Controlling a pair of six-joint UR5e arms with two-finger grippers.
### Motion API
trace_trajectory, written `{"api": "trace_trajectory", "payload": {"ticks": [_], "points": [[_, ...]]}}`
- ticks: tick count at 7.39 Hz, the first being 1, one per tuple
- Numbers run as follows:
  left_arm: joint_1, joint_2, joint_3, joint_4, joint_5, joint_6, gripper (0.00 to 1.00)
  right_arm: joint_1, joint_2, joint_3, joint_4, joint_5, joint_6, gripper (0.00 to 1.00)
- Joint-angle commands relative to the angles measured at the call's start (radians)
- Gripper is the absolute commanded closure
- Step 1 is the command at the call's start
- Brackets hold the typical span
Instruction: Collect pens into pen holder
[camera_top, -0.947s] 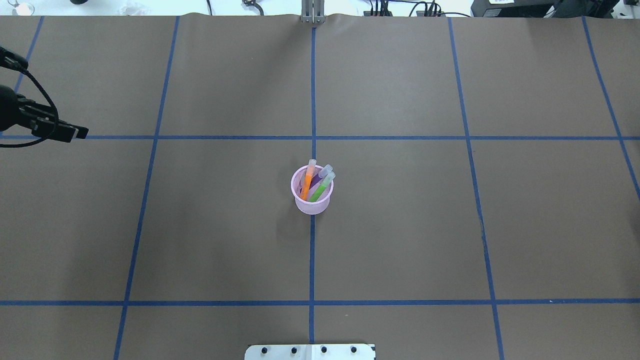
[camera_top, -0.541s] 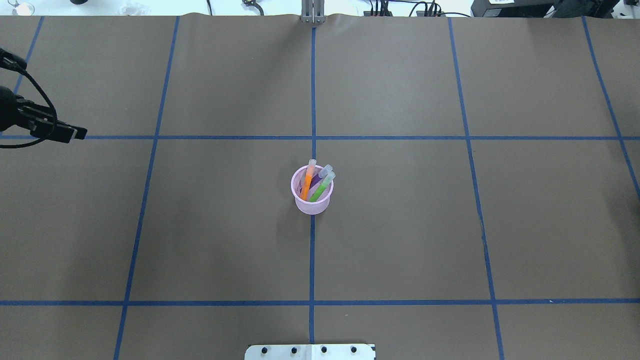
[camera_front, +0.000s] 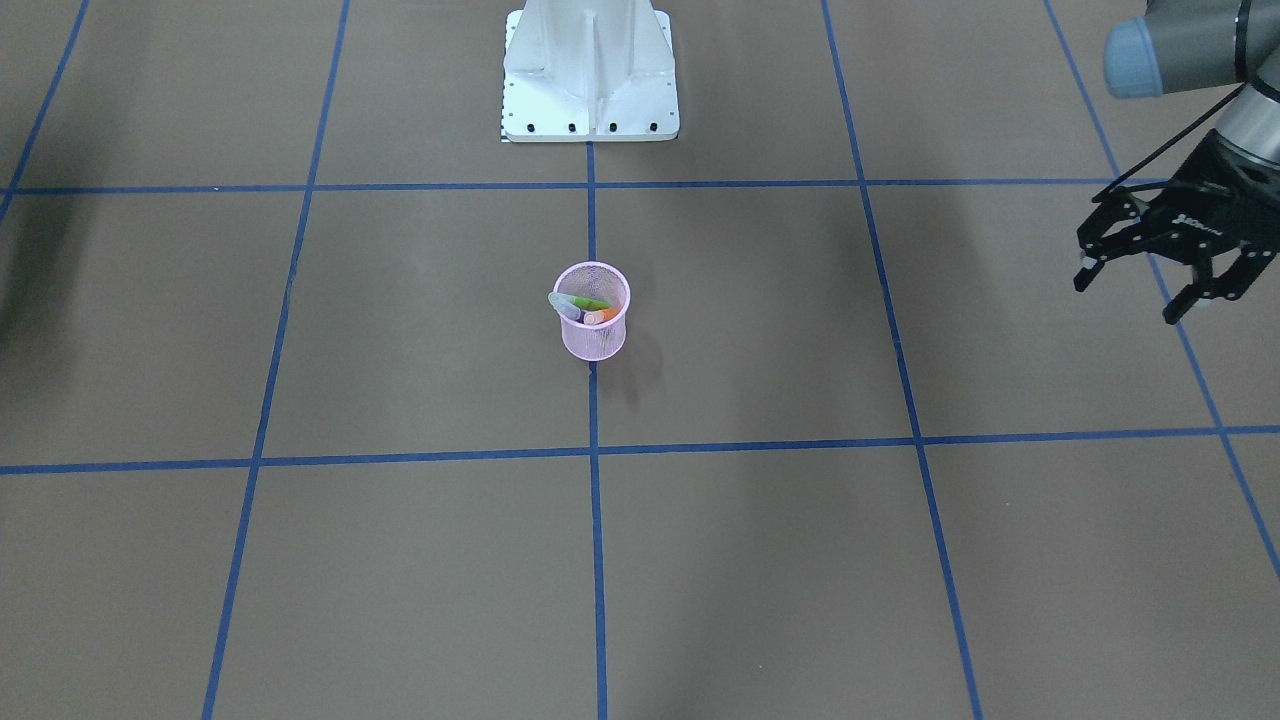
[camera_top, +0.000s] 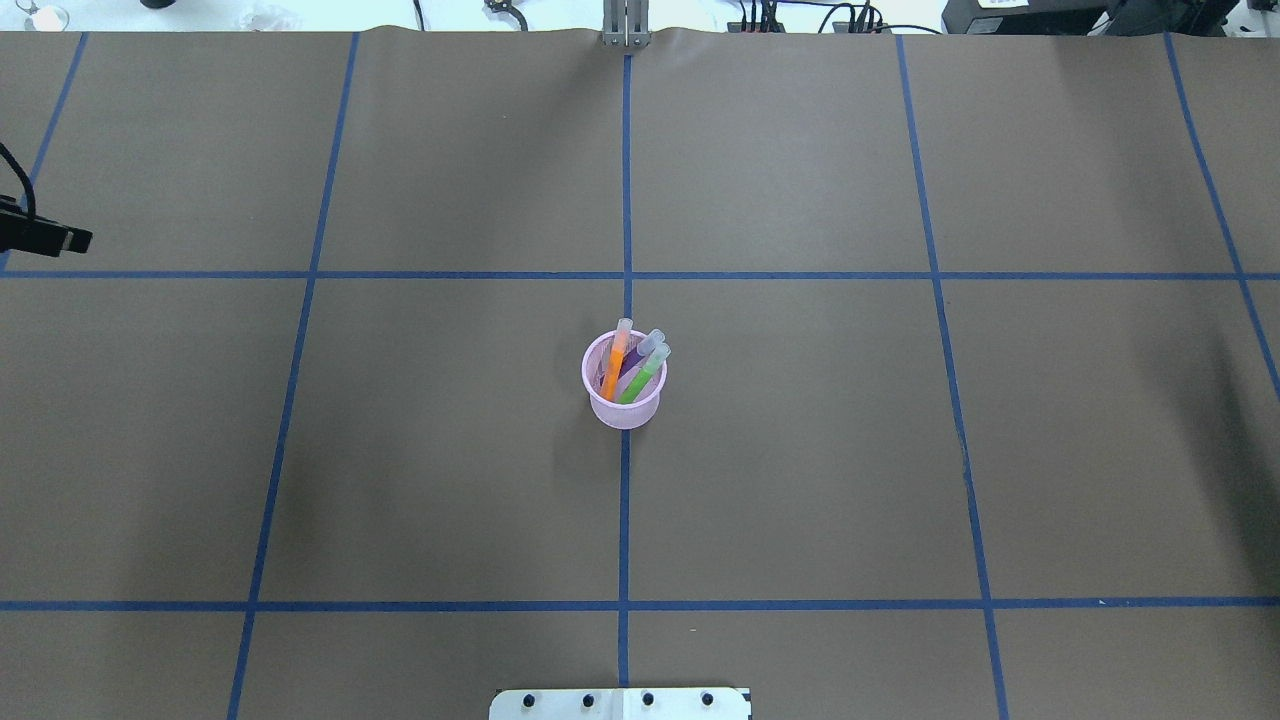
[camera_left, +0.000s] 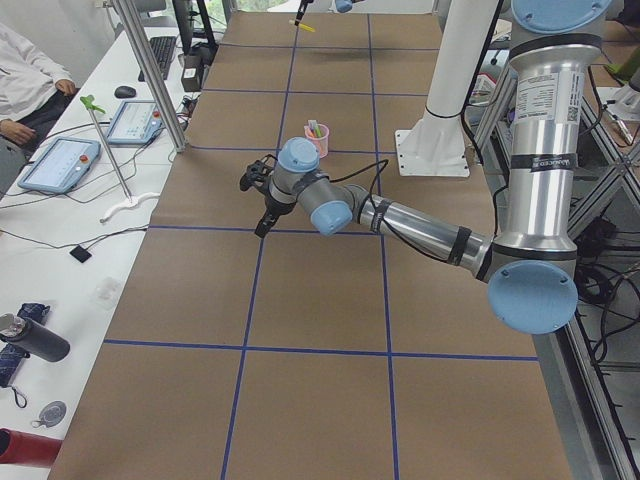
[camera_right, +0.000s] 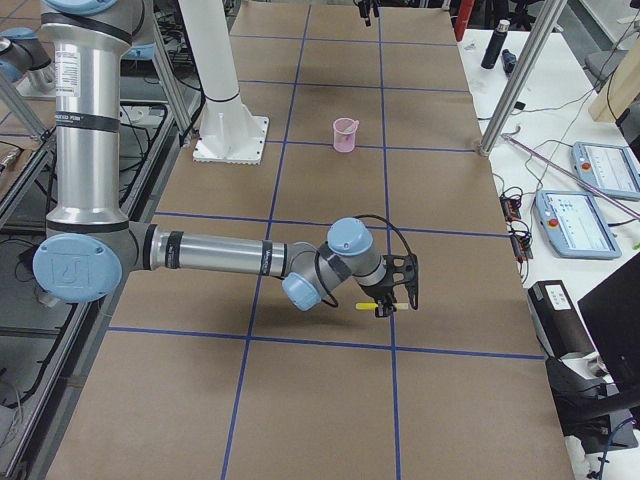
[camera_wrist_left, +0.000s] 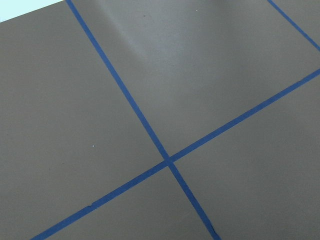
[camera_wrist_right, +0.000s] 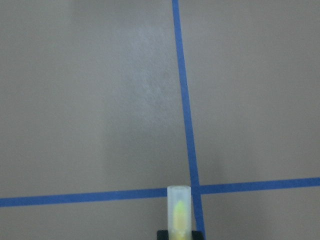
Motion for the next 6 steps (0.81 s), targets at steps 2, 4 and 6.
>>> {"api": "trace_trajectory", "payload": {"ticks": [2, 4, 6], "points": [[-0.163, 0.000, 0.001, 0.313, -0.002, 0.300, 0.01, -0.014, 0.042, 0.158, -0.002, -0.037, 0.163, 1.00], [-0.255, 0.019, 0.010, 0.483, -0.001, 0.364, 0.00, -0.122, 0.110, 0.210, -0.008, -0.196, 0.315, 1.00], [-0.326, 0.032, 0.056, 0.530, -0.014, 0.366, 0.00, -0.185, 0.180, 0.218, -0.009, -0.262, 0.403, 1.00]]}}
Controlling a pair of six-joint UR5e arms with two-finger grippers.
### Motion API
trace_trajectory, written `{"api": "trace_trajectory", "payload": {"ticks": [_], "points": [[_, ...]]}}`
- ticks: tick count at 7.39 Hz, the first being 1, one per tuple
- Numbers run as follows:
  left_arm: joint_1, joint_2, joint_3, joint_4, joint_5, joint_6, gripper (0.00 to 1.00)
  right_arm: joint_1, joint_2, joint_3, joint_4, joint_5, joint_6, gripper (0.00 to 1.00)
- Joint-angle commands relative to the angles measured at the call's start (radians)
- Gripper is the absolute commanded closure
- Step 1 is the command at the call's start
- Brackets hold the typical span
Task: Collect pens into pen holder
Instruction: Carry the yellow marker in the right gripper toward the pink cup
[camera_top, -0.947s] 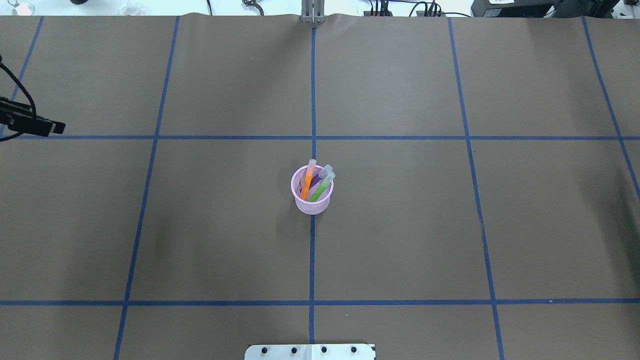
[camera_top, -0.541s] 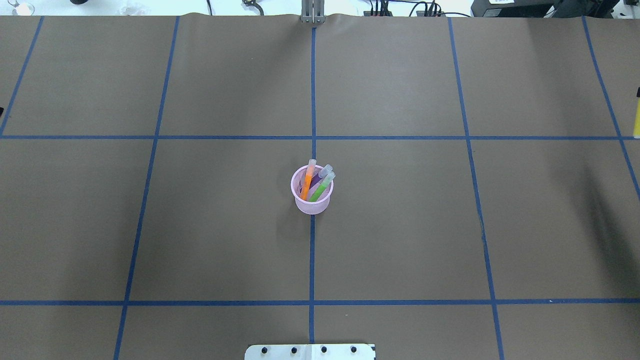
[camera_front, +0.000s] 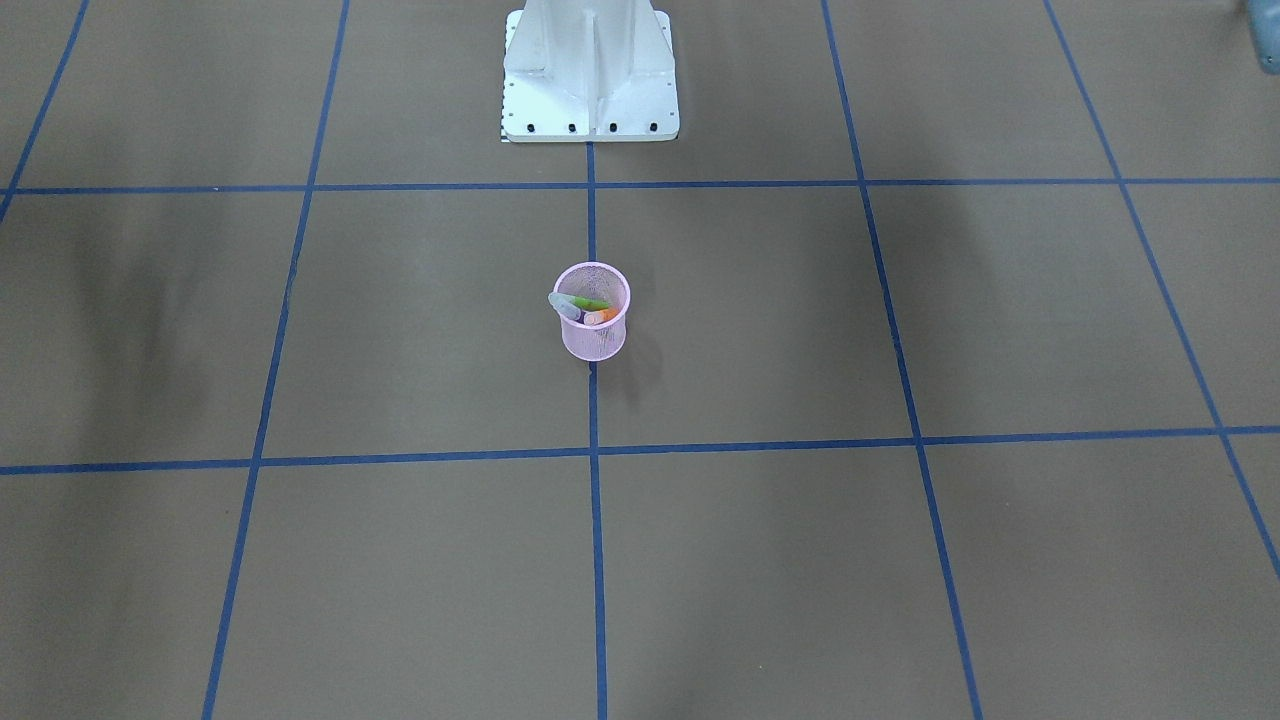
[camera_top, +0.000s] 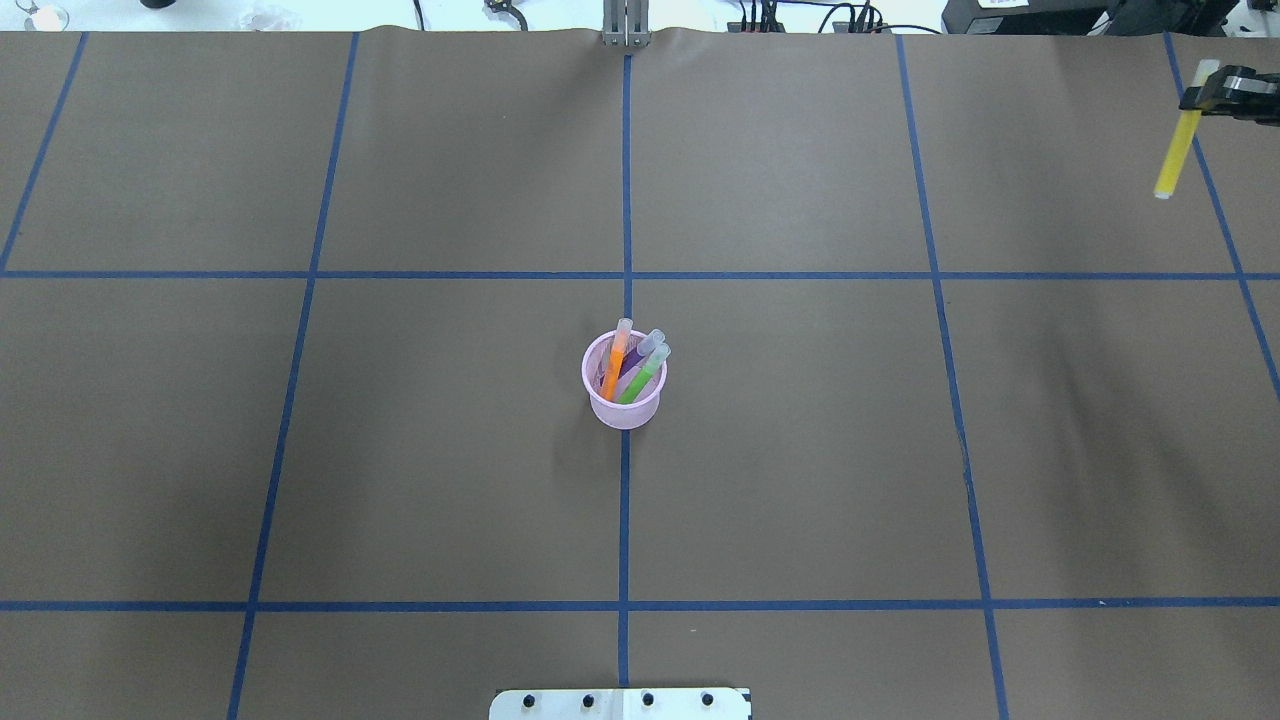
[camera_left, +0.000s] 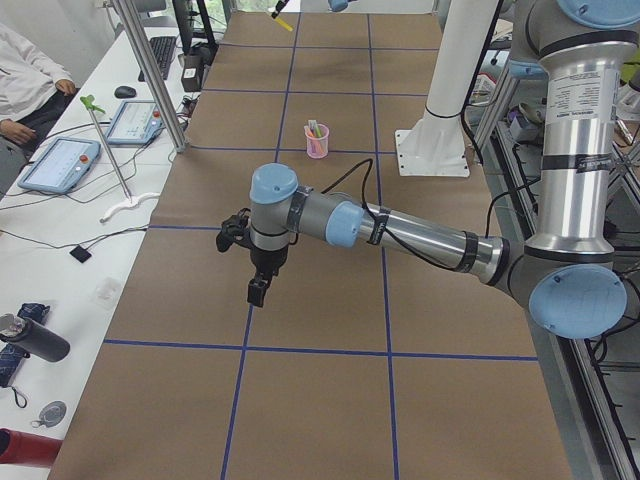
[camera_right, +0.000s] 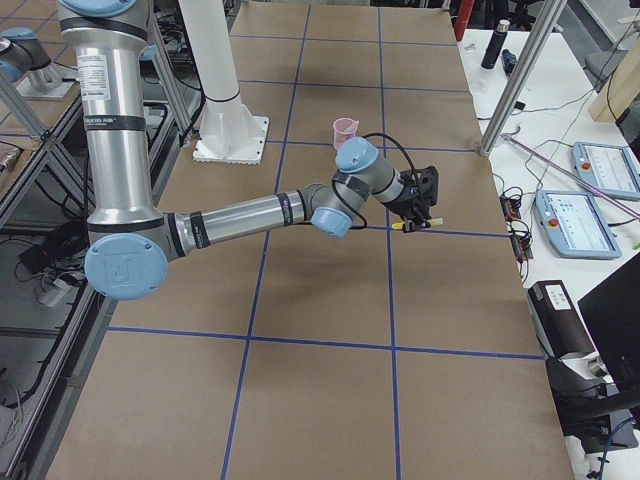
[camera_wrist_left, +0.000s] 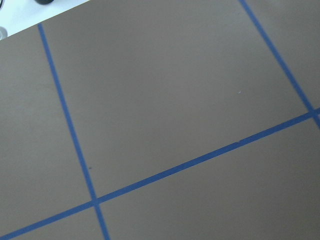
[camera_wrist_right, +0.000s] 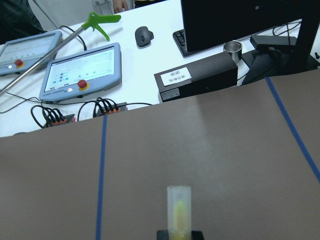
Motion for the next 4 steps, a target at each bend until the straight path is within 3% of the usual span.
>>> {"api": "trace_trajectory", "payload": {"ticks": [1, 3, 4], "points": [[-0.043, 0.013, 0.023, 0.030, -0.065, -0.002, 0.00, -0.104, 0.077, 0.015, -0.004, -0.121, 0.114, 1.00], [-0.040, 0.013, 0.021, 0.027, -0.069, -0.002, 0.00, -0.289, 0.207, 0.128, -0.297, -0.361, 0.223, 1.00], [-0.040, 0.011, 0.023, 0.027, -0.071, -0.002, 0.00, -0.376, 0.255, 0.155, -0.361, -0.470, 0.275, 1.00]]}}
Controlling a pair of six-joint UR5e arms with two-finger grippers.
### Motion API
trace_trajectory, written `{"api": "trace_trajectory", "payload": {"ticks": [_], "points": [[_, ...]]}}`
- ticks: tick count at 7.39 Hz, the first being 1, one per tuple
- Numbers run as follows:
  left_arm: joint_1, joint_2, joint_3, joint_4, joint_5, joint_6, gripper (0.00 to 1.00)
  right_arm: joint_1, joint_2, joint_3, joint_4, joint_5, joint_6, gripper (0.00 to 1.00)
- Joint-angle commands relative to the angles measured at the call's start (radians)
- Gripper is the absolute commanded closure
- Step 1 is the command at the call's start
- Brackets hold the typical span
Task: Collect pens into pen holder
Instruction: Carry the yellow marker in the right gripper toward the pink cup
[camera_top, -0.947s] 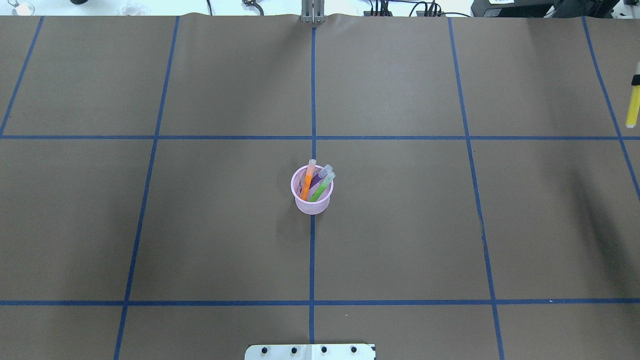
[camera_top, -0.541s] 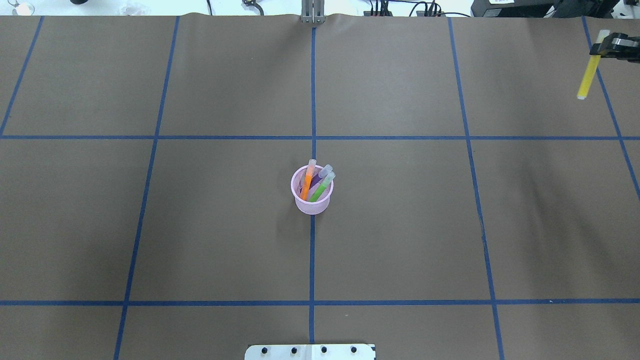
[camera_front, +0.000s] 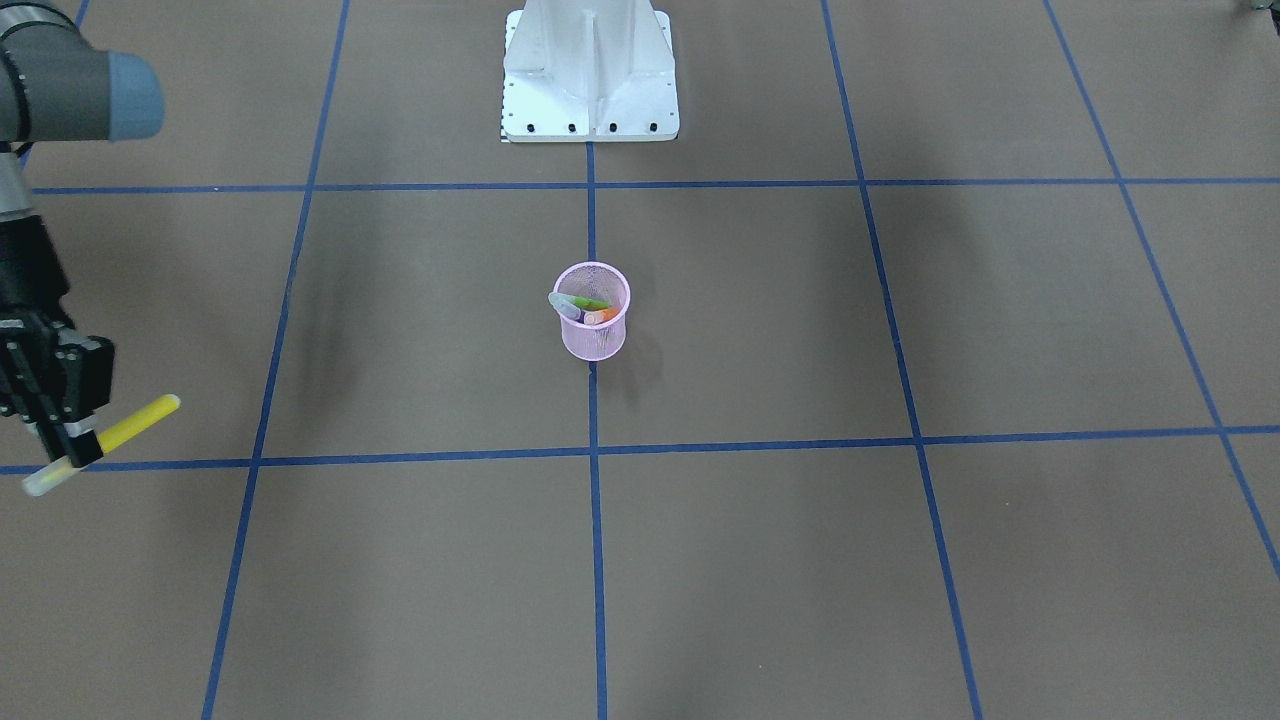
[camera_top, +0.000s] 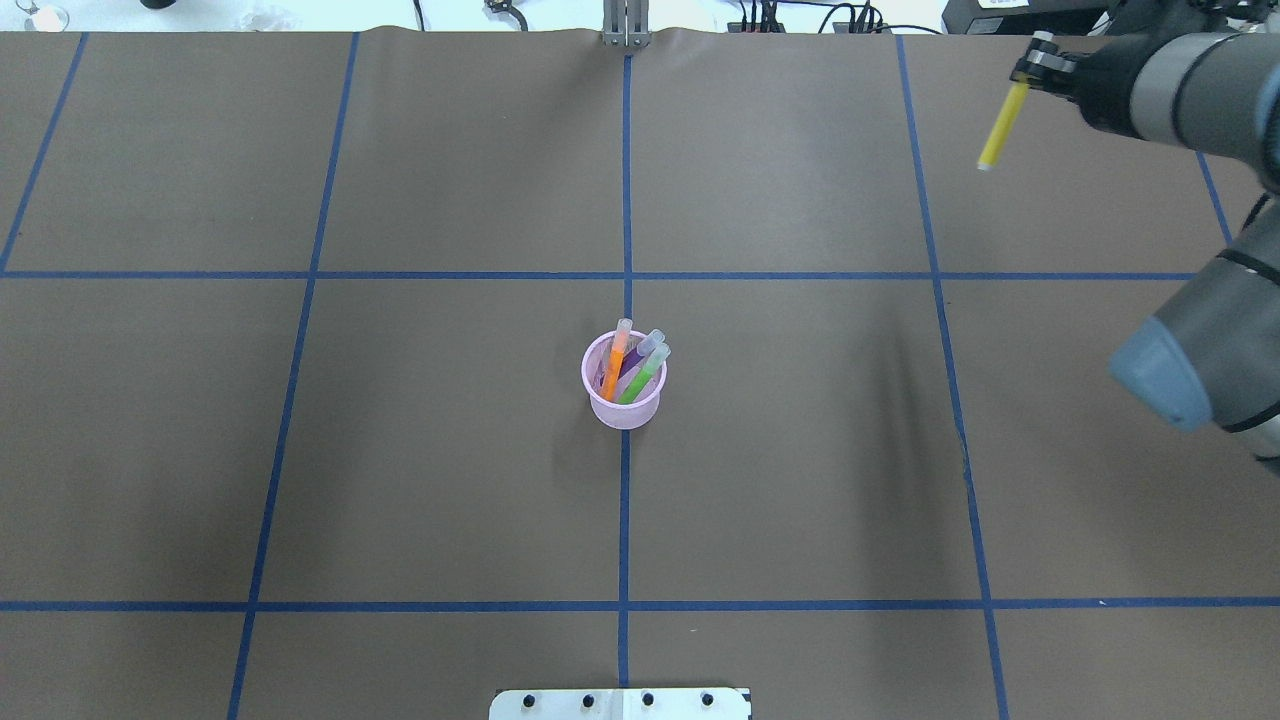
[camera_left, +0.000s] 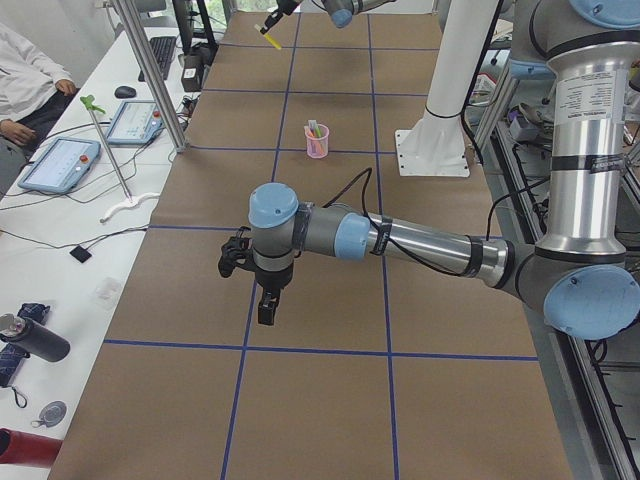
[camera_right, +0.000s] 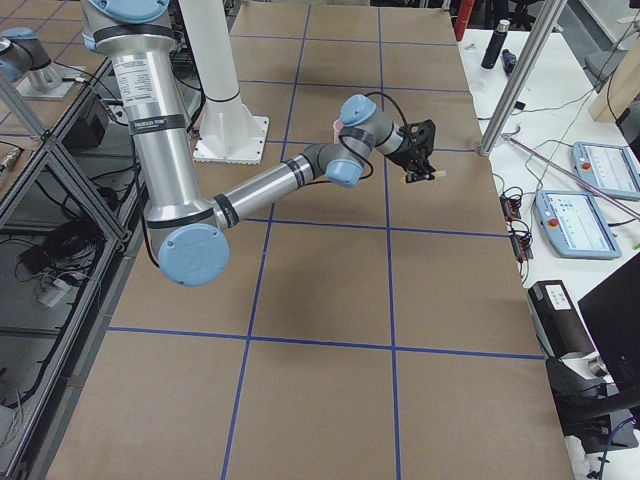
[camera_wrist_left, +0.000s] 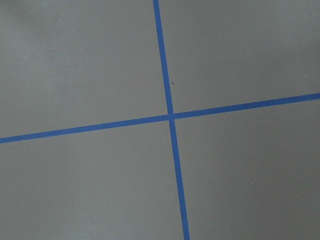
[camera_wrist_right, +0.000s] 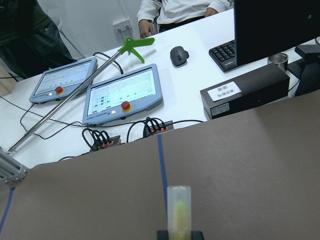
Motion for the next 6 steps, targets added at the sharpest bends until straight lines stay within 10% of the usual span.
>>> {"api": "trace_trajectory", "payload": {"ticks": [1, 6], "points": [[0.001, -0.002, 0.004, 0.000, -0.004, 0.001, 0.00, -0.219, 0.119, 0.040, -0.139, -0.293, 0.110, 1.00], [0.004, -0.002, 0.015, -0.002, -0.004, 0.003, 0.00, -0.537, 0.303, -0.060, -0.196, -0.758, 0.114, 1.00]]}}
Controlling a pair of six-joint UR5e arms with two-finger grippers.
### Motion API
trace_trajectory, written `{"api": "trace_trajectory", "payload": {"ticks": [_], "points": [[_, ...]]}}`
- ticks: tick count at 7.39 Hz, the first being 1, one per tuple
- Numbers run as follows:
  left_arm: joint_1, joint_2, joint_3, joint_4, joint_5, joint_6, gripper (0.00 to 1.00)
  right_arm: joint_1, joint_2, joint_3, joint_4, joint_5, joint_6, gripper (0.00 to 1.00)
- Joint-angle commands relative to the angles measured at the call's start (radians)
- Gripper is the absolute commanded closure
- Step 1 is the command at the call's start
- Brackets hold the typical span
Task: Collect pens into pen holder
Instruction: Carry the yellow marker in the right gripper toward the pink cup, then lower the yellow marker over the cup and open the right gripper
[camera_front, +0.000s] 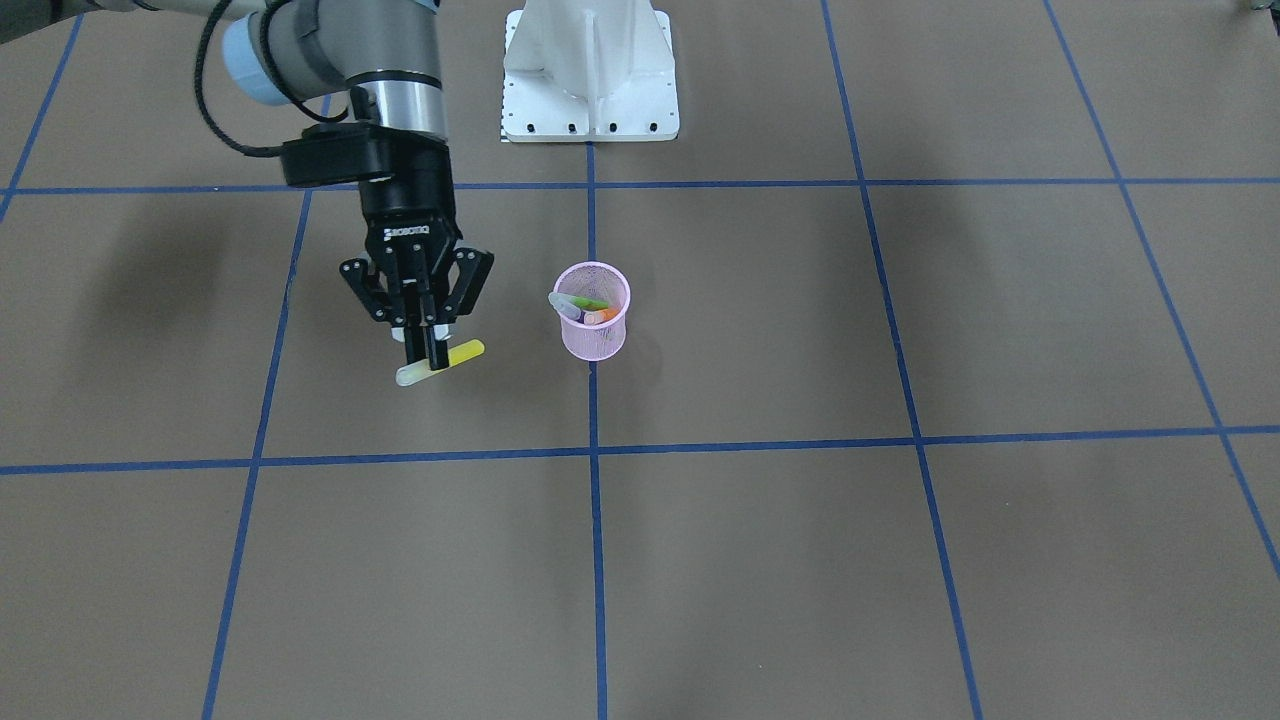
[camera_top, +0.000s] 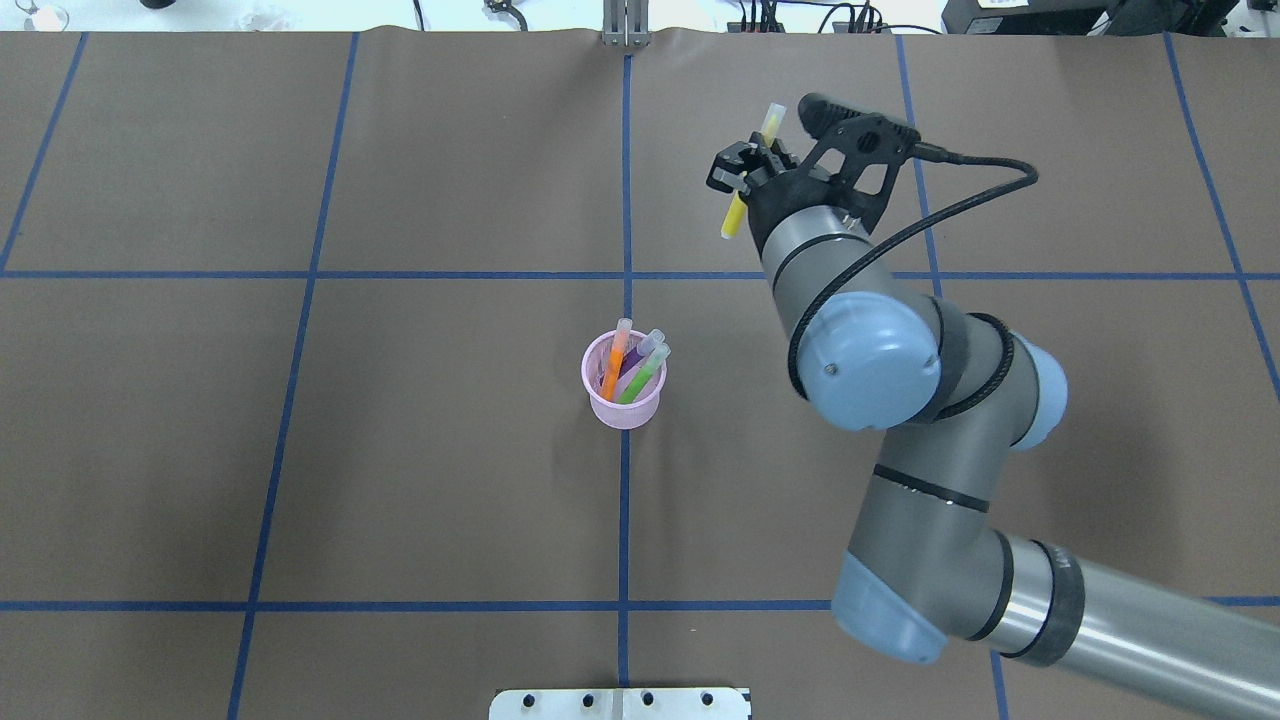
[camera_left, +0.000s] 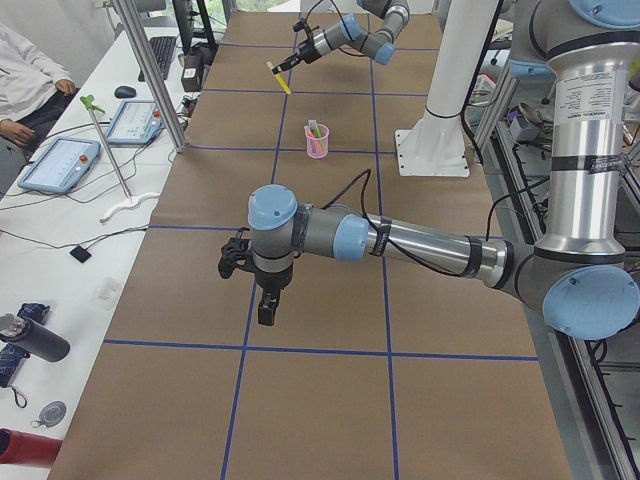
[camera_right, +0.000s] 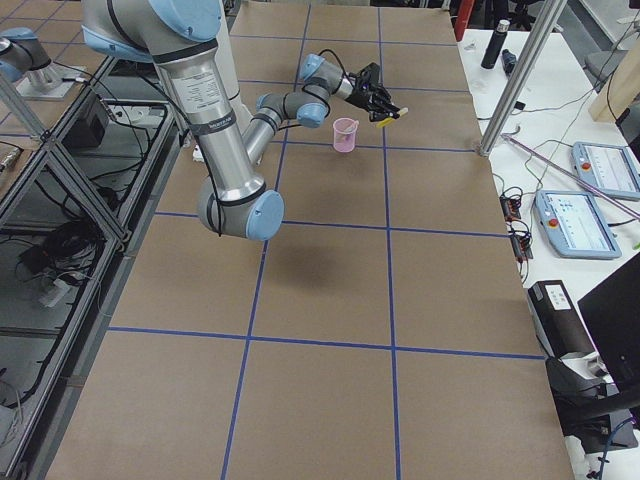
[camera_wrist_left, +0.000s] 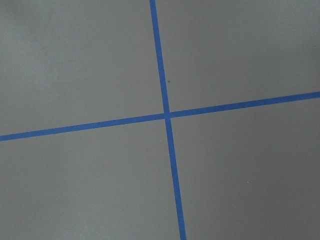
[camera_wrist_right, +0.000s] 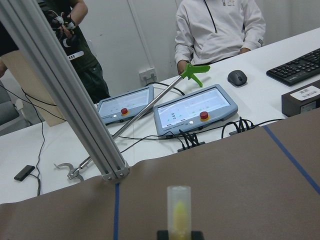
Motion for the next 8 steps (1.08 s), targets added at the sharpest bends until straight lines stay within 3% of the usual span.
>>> {"api": "trace_trajectory", "payload": {"ticks": [1, 5, 8], "points": [[0.001, -0.002, 0.015, 0.000, 0.000, 0.003, 0.00, -0.081, 0.065, -0.069, 0.002, -0.117, -0.014, 1.00], [0.003, -0.006, 0.017, 0.000, 0.000, 0.001, 0.00, -0.170, 0.053, -0.074, 0.148, -0.123, -0.172, 1.00], [0.003, -0.011, 0.029, -0.006, 0.000, 0.001, 0.00, -0.227, 0.051, -0.076, 0.150, -0.178, -0.172, 1.00]]}}
